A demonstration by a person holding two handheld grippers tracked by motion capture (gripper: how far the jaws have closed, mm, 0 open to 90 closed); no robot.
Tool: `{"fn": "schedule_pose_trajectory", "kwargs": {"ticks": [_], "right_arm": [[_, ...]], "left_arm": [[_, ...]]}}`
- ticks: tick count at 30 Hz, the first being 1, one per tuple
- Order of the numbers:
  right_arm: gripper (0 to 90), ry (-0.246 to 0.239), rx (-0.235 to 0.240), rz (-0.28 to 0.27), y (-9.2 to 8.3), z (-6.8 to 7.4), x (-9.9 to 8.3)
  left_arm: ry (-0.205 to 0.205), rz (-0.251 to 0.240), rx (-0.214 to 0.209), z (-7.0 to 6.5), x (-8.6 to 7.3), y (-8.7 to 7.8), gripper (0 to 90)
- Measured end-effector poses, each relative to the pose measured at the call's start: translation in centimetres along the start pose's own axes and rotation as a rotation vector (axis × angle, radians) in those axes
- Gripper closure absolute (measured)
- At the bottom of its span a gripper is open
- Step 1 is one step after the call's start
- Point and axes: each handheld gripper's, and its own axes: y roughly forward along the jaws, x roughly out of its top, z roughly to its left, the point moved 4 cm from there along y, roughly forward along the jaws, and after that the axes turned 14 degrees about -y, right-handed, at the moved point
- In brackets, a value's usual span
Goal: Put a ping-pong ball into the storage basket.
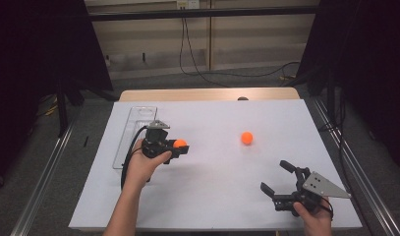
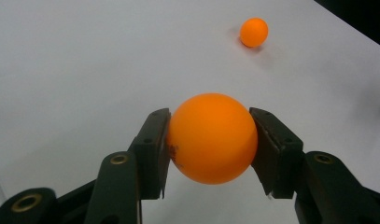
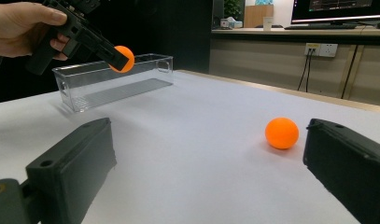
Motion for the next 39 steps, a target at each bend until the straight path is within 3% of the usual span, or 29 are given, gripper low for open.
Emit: {"fn": "schedule_pose_trajectory", "kwargs": {"ticks": [19, 39], "right_arm": [[1.5, 0.0, -0.001, -0.001, 0.0, 0.0, 0.0], [1.5, 0.0, -0.001, 0.002, 0.0, 0.0, 0.0]], "left_arm": [[0.007, -0.013, 0.016, 0.7, 0.2, -0.9, 50.8], [-0.011, -0.031, 0.023, 1.3, 0.4, -1.5, 50.8]]}}
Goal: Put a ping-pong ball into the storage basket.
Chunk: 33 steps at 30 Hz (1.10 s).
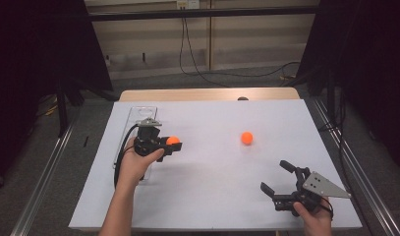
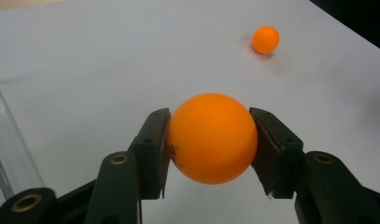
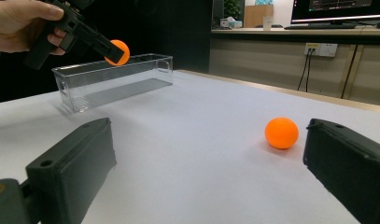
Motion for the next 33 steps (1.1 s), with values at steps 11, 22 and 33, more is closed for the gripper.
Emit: {"fn": "schedule_pose_trajectory", "kwargs": {"ticks": [11, 22, 33], "right_arm": [[1.5, 0.003, 0.0, -0.002, 0.0, 0.0, 0.0], [1.5, 0.0, 0.001, -0.002, 0.0, 0.0, 0.0], [1.5, -0.001, 0.001, -0.001, 0.0, 0.0, 0.0]], "left_arm": [[-0.005, -0.001, 0.008, 0.3, 0.0, -0.2, 50.8], [-0.004, -0.013, 0.03, 0.7, 0.1, -0.7, 50.8], [-0.01, -0.027, 0.04, 1.1, 0.3, -1.3, 50.8]]}}
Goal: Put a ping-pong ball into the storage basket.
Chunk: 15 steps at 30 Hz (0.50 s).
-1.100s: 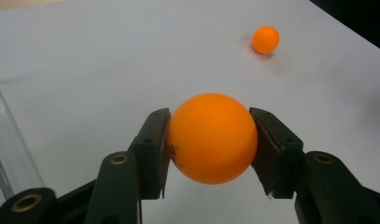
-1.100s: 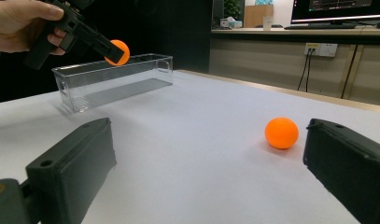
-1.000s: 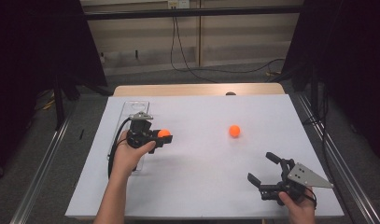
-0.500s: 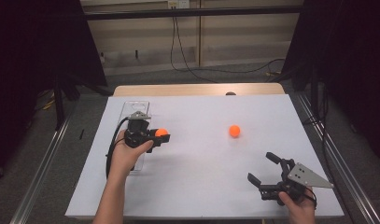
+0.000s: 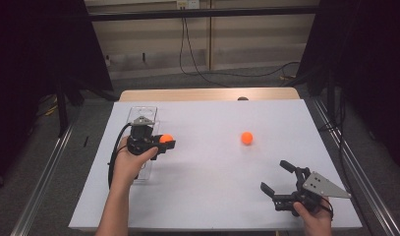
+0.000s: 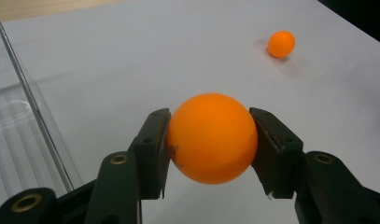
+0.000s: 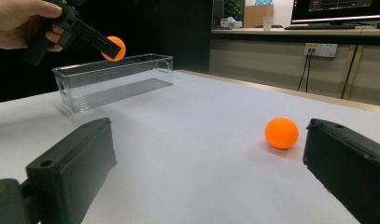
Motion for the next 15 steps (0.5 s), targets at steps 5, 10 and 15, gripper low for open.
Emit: {"fn": "schedule_pose_trajectory", "kwargs": {"ticks": [5, 10, 15], "right_arm": [[1.5, 0.002, -0.002, -0.001, -0.03, -0.02, 0.01], [1.5, 0.001, 0.0, -0.001, -0.02, -0.01, 0.0], [1.5, 0.002, -0.002, -0.001, -0.02, -0.03, 0.0]], "left_arm": [[-0.004, -0.008, 0.007, 0.19, 0.05, -0.2, 50.8], [0.003, -0.009, 0.016, 0.47, 0.1, -0.46, 50.8], [-0.005, -0.016, 0.017, 0.6, 0.14, -0.59, 50.8]]}}
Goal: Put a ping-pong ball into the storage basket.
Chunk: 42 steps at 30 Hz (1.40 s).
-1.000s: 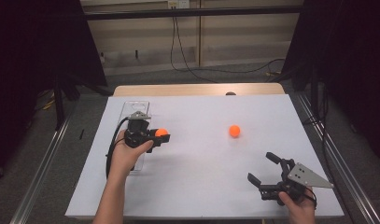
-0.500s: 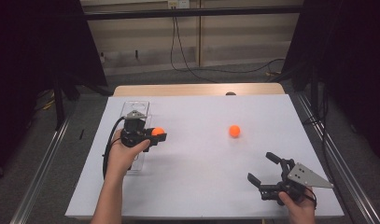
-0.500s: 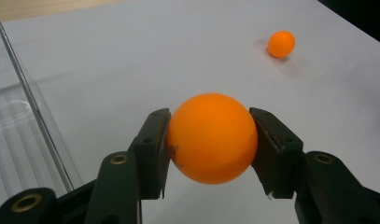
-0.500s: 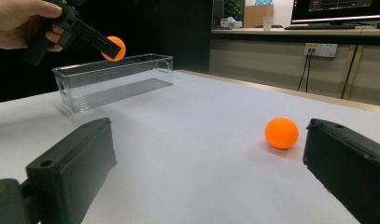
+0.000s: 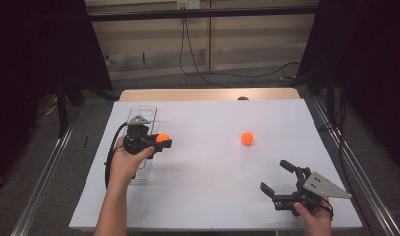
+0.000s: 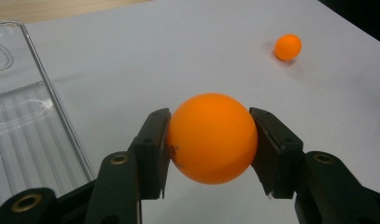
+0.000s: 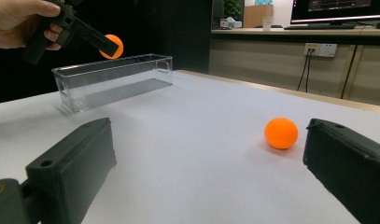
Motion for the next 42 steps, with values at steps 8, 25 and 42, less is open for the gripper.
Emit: {"fn": "schedule_pose_trajectory", "kwargs": {"ticks": [8, 25, 42], "right_arm": [[1.5, -0.001, 0.001, 0.0, 0.0, 0.0, 0.0], [1.5, -0.001, 0.001, 0.0, 0.0, 0.0, 0.0], [1.5, -0.002, 0.001, 0.001, 0.0, 0.0, 0.0]], "left_arm": [[0.0, -0.001, 0.007, 0.3, 0.0, -0.2, 50.8], [-0.007, -0.012, 0.022, 0.9, 0.1, -0.7, 50.8], [-0.006, -0.019, 0.05, 1.8, 0.2, -1.1, 50.7]]}}
